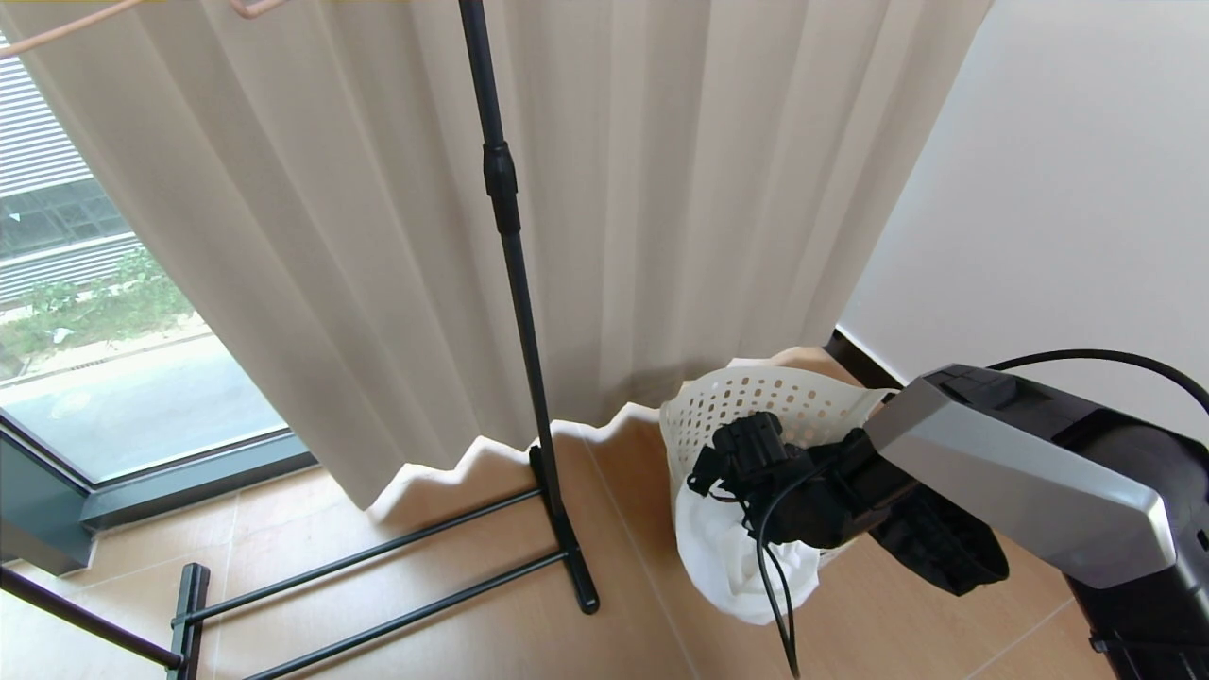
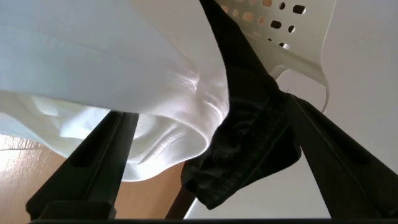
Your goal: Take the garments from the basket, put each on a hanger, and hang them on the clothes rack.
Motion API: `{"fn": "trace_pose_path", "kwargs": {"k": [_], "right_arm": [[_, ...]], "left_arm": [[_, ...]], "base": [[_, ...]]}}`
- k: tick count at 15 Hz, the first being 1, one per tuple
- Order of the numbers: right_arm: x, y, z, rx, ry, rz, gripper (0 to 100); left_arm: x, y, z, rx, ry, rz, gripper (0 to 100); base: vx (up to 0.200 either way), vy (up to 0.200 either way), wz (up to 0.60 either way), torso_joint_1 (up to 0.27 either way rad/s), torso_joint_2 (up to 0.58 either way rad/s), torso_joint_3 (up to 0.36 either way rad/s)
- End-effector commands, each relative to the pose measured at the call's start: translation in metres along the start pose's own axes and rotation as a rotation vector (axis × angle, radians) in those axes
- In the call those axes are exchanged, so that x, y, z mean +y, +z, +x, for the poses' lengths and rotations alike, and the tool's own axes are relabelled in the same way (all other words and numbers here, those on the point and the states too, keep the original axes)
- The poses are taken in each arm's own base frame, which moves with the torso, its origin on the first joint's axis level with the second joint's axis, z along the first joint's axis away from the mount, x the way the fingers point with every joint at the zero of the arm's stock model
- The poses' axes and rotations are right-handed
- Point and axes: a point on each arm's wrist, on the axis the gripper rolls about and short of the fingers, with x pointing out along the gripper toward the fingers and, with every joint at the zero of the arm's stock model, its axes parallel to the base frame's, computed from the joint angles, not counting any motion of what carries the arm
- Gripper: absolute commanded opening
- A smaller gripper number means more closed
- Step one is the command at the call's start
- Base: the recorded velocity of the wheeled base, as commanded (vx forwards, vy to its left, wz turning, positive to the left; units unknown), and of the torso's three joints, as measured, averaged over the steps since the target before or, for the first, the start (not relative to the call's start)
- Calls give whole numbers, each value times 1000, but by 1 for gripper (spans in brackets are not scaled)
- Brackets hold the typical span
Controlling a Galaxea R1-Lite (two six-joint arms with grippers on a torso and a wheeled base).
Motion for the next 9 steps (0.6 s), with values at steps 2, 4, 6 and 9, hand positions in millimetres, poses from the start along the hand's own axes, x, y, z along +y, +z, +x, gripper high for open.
{"fn": "trace_pose_path", "kwargs": {"k": [2,4,6,9], "right_arm": [[3,0,17,18,-1,9,100],[3,0,23,23,-4,16,100],[1,1,23,20,-8,23,100],[-1,2,21,14,-10,31,0]], "left_arm": [[0,0,0,-1,0,0,100],[0,0,0,-1,0,0,100],[0,0,0,-1,0,0,100],[0,0,0,1,0,0,100]], "base": [[0,0,0,0,0,0],[0,0,0,0,0,0],[0,0,0,0,0,0],[0,0,0,0,0,0]]}}
